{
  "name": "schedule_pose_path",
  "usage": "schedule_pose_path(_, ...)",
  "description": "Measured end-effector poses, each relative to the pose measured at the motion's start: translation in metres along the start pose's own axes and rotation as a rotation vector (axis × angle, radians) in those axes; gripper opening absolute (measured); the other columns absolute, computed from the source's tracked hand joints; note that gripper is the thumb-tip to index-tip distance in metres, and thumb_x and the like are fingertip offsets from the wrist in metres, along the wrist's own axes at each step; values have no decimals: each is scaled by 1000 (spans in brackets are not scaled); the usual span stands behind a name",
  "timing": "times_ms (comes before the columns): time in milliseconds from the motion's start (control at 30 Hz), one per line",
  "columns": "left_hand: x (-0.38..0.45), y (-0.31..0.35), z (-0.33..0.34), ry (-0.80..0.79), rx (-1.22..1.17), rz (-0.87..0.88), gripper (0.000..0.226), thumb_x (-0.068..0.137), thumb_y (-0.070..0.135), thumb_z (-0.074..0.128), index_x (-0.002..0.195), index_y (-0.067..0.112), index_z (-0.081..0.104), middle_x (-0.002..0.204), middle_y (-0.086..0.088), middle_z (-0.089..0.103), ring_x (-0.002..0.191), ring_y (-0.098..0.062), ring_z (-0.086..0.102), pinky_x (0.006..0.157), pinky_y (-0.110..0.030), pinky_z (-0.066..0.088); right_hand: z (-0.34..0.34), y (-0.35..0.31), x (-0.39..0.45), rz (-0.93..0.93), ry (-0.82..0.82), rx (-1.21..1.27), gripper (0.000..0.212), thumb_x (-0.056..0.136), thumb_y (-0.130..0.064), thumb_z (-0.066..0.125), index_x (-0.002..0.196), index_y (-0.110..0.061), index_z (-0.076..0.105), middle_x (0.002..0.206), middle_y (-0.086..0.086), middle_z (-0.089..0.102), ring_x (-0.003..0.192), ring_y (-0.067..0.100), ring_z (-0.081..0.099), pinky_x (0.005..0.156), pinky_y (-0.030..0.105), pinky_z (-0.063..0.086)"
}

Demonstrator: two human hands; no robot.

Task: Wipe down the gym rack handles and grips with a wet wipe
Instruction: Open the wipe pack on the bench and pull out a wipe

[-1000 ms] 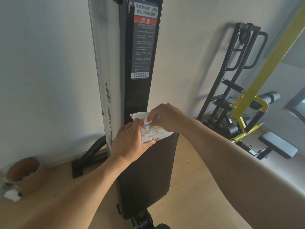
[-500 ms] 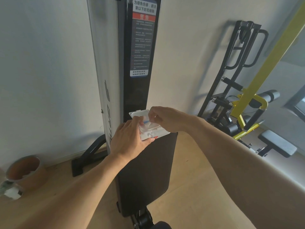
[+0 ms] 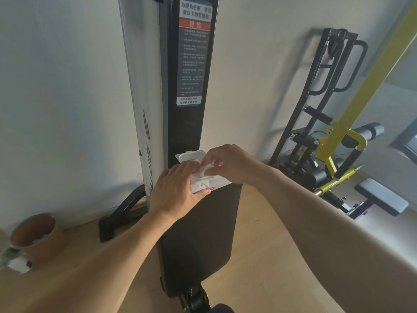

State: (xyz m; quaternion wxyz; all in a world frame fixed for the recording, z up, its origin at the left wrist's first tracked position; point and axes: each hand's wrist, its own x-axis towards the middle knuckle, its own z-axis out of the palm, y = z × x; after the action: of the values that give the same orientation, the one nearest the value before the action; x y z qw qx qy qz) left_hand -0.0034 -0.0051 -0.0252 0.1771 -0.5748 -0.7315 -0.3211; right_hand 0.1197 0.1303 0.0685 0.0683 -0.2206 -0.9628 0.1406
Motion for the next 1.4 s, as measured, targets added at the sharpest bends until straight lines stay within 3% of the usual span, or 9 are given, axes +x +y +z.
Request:
schedule_pose_path(100,0,0,1,6,-13,-20,67,70,69,73,117,24,54,114,2,72,100,-19,73,93,-33,54,4,-2,5,34,112,-96,25,89,-49,65,98,-29,78,97,-13,74,83,9,62,69,19,45)
schedule_pose_path(400,-1,-3,5,9,-29,-54,75,71,73,68,124,24,49,118,1,71,101,-18,73,94,-31,53,-3,-15,10,275,251,391,28,90,-45,66,75,-21,66,73,-8,69,62,8,69,48,11,48)
schedule_pose_path(567,-2,-4,8,-6,-41,-72,78,71,75,63,127,25,45,121,2,70,102,-17,73,93,-33,54,-22,-24,15,296,506,715,23,94,-36,65,82,-17,66,83,1,72,72,19,74,63,33,64)
schedule_pose_path(667,-2,-4,9,-22,-38,-91,82,72,75,65,134,27,41,126,3,68,105,-17,72,95,-34,53,-27,-28,14,322,454,684,23,93,-39,65,86,-17,66,82,-3,71,71,17,74,61,29,64)
schedule_pose_path(833,-2,-4,9,-9,-29,-79,87,71,75,67,141,30,39,129,4,67,107,-18,71,97,-35,52,-24,-28,11,497,374,943,27,93,-37,66,105,-13,62,92,2,69,66,16,74,59,25,62)
schedule_pose_path(1033,-1,-4,8,12,-48,-64,85,70,75,68,137,31,39,123,4,70,104,-17,72,98,-35,51,-23,-23,0,495,106,874,28,82,-26,82,98,-12,63,100,5,65,75,15,67,52,14,53)
schedule_pose_path(1100,-1,-5,8,11,-57,-53,81,71,76,65,134,30,44,125,4,70,105,-18,72,97,-34,51,-19,-21,3,506,204,773,17,85,-22,78,91,-18,63,99,3,65,74,13,61,48,12,47)
schedule_pose_path(1200,-2,-6,8,12,-77,-44,77,71,79,57,128,28,50,123,3,70,103,-17,73,93,-32,52,-18,-19,8,531,388,772,18,88,-20,74,103,-20,63,99,-2,65,79,12,63,57,16,55)
schedule_pose_path(1400,-1,-6,5,-40,-153,-122,82,77,88,41,139,34,44,130,9,66,109,-12,69,94,-30,53,-29,-28,4,363,362,1307,21,91,-7,69,111,-3,61,98,6,63,91,25,68,70,25,61)
